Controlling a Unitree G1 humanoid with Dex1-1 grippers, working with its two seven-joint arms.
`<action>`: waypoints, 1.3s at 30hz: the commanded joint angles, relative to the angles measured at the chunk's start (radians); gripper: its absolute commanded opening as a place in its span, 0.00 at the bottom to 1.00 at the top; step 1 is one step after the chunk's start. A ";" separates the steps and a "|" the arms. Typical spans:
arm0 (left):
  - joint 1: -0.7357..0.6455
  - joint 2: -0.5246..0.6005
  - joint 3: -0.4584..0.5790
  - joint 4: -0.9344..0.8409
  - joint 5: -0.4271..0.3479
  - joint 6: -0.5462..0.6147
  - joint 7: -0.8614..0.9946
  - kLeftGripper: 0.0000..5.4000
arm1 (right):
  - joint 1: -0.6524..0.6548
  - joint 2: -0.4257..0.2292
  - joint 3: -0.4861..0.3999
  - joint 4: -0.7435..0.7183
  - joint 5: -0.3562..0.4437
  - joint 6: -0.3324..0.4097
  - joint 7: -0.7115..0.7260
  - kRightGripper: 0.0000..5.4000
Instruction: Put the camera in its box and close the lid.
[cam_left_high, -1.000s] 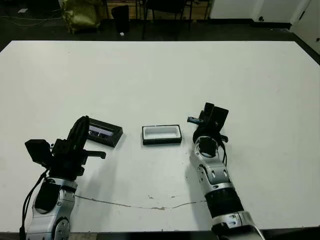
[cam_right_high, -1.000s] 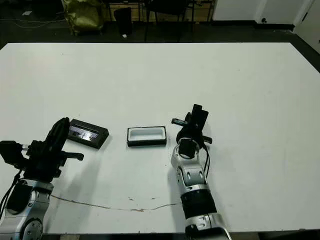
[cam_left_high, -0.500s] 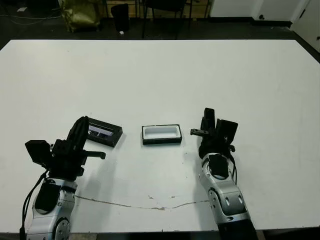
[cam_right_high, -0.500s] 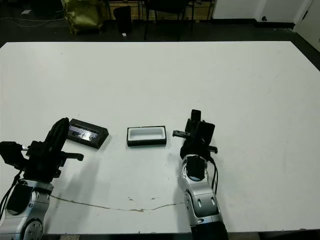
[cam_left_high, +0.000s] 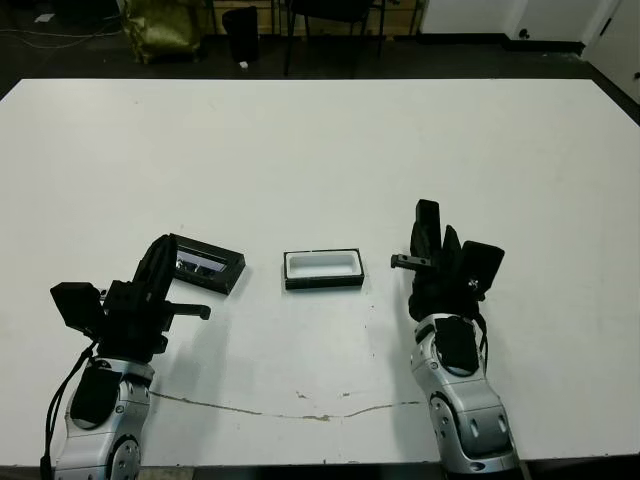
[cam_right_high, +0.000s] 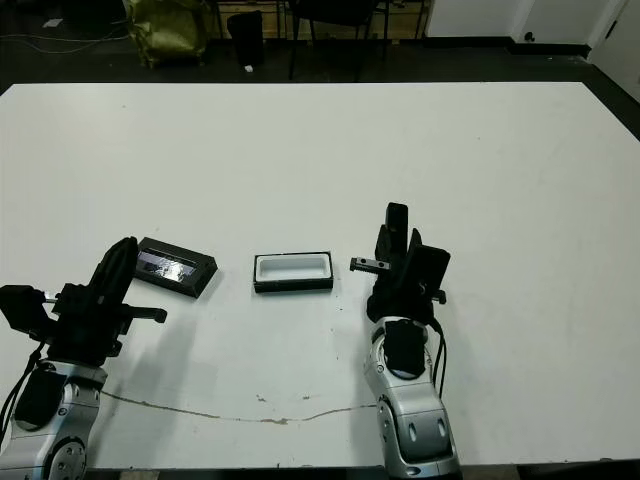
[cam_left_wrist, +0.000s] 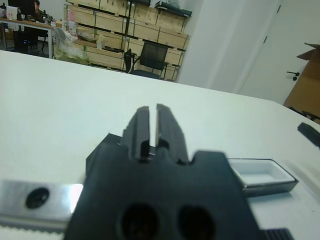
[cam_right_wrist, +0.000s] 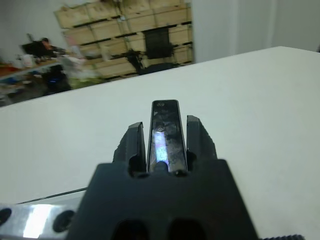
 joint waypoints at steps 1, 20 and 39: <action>0.013 0.007 0.001 0.000 0.006 0.022 0.015 0.00 | -0.016 -0.078 -0.051 -0.010 0.058 -0.010 0.130 0.10; 0.013 0.006 0.002 0.013 0.001 0.006 0.004 0.00 | -0.392 -0.410 -0.155 0.039 0.427 0.431 0.647 0.10; 0.009 0.003 -0.004 0.020 0.011 -0.002 0.010 0.00 | -0.802 -0.490 0.041 0.677 0.285 0.188 1.318 0.10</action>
